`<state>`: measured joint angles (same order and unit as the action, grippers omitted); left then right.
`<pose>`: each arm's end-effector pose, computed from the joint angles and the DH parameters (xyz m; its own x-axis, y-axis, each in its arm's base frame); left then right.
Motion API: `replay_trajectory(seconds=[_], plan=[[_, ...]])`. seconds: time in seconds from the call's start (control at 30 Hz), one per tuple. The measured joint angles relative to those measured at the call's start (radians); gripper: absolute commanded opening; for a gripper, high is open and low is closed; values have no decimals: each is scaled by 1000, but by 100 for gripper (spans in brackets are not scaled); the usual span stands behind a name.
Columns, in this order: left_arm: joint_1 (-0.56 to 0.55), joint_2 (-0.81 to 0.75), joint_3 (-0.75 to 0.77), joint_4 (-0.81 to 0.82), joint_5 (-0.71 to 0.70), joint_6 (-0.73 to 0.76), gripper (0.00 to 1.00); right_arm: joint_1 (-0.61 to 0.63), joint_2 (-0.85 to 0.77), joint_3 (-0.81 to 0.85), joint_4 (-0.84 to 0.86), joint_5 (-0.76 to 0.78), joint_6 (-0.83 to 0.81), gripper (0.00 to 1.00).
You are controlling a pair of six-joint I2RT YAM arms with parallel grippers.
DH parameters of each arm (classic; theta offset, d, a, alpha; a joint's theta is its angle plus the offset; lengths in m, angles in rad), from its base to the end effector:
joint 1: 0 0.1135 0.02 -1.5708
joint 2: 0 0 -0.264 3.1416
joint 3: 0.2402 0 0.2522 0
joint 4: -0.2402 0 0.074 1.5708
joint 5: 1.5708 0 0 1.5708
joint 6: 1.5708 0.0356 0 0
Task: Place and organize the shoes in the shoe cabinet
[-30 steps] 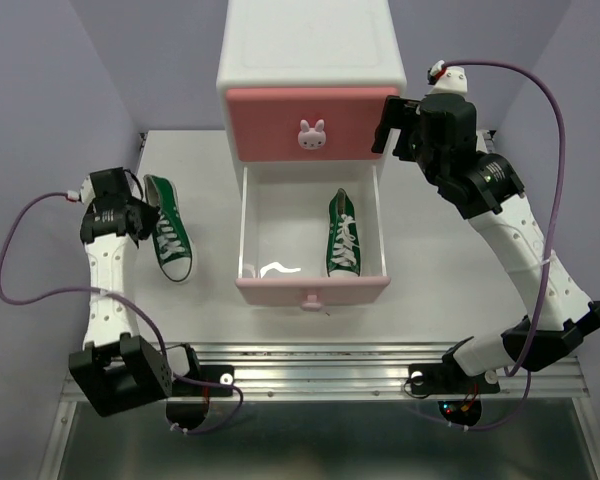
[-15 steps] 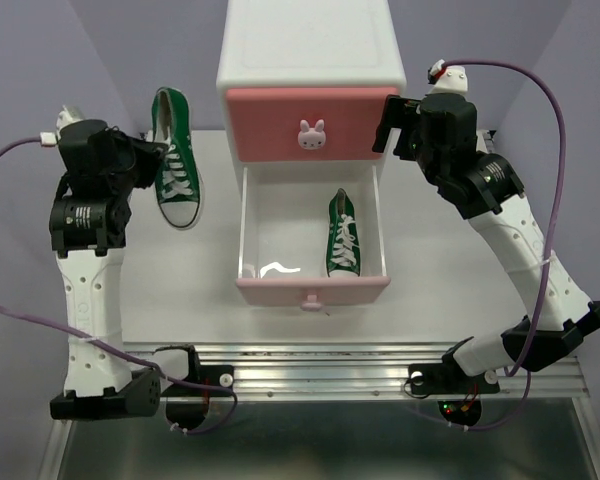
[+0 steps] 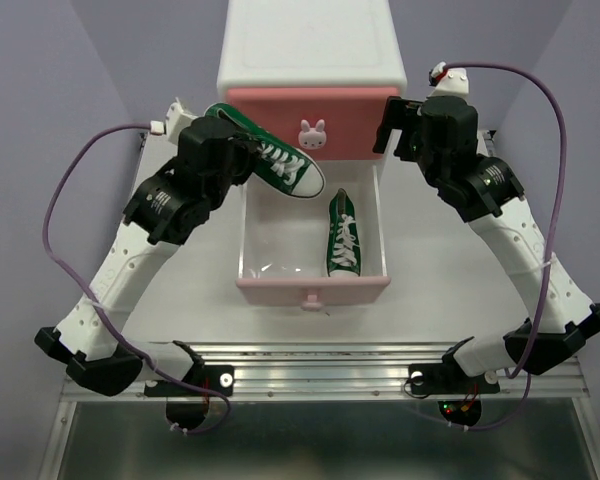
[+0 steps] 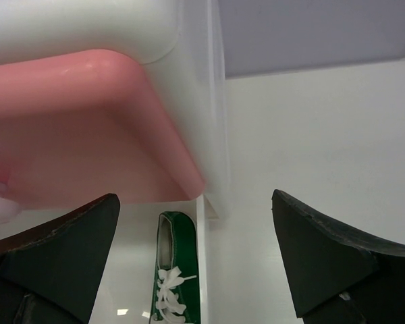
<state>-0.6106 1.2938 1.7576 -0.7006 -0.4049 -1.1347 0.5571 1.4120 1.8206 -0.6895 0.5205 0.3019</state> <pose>0.2078 -0.1283 0.5056 -0.2745 -0.8248 -0.4944 -0.0841 0.5328 -0.8421 0.2470 0.1330 0.4975 -0.2405 0.1541 -0.9583 0.0192 0.9879 0.1541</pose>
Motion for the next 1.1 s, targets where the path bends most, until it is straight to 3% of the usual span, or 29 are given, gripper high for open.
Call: replay_trajectory(seconds=[0.13, 0.33, 0.73, 1.1], plan=[[-138, 26, 0, 30, -74, 7, 0, 0, -14, -26, 2, 4, -4, 100], [-234, 47, -90, 58, -101, 10, 0, 0, -31, -51, 9, 4, -15, 100], [-266, 3, -402, 90, -40, 4, 0, 0, -54, -99, 10, 2, -24, 100], [-270, -34, -484, 164, 10, 0, 0, 0, -59, -136, 16, -5, -37, 100]])
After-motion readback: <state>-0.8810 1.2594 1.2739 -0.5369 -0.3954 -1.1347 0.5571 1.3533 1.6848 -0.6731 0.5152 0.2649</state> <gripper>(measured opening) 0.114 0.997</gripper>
